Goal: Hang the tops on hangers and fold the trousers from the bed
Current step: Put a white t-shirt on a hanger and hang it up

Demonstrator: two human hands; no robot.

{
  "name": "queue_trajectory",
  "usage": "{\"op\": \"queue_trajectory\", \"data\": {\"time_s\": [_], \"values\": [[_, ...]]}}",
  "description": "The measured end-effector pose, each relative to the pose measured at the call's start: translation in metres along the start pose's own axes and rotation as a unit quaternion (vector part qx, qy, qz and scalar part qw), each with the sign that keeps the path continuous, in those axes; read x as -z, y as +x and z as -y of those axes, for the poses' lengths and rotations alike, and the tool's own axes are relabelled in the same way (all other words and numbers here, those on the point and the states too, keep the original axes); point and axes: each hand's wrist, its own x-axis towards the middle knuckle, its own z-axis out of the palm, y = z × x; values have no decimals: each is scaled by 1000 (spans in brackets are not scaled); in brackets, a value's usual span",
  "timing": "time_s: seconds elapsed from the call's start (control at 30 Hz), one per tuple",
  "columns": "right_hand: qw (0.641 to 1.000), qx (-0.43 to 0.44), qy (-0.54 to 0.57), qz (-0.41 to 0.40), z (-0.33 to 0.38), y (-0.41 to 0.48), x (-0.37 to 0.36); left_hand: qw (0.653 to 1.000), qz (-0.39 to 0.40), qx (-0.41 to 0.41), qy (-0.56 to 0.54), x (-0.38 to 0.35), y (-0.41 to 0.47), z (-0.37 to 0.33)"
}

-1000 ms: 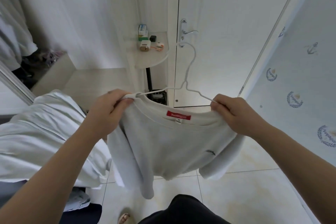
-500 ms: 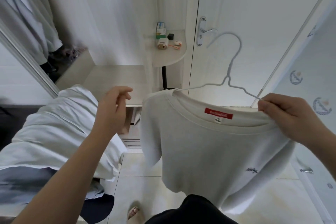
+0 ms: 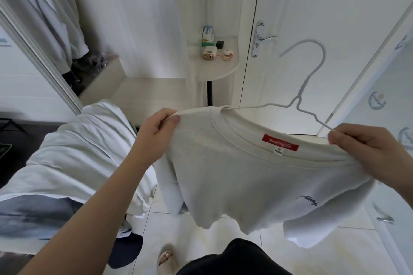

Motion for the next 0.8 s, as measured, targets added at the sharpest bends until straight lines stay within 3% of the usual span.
{"op": "queue_trajectory", "data": {"time_s": [0.13, 0.23, 0.37, 0.47, 0.7, 0.8], "values": [[999, 14, 29, -10, 11, 3, -10, 997, 63, 39, -20, 6, 1, -7], [999, 21, 45, -7, 24, 10, -18, 998, 67, -2, 9, 5, -1, -16], [998, 30, 60, 7, 43, 26, -27, 990, 19, -94, 99, 9, 8, -22], [997, 37, 60, 27, 59, 46, -31, 969, -59, -157, 182, 20, 24, -20], [990, 93, 3, 108, 118, 120, -21, 965, -142, -106, 192, 65, 103, -14], [988, 120, 23, 96, 152, 157, -19, 964, -173, -109, 171, 85, 152, -15]]}}
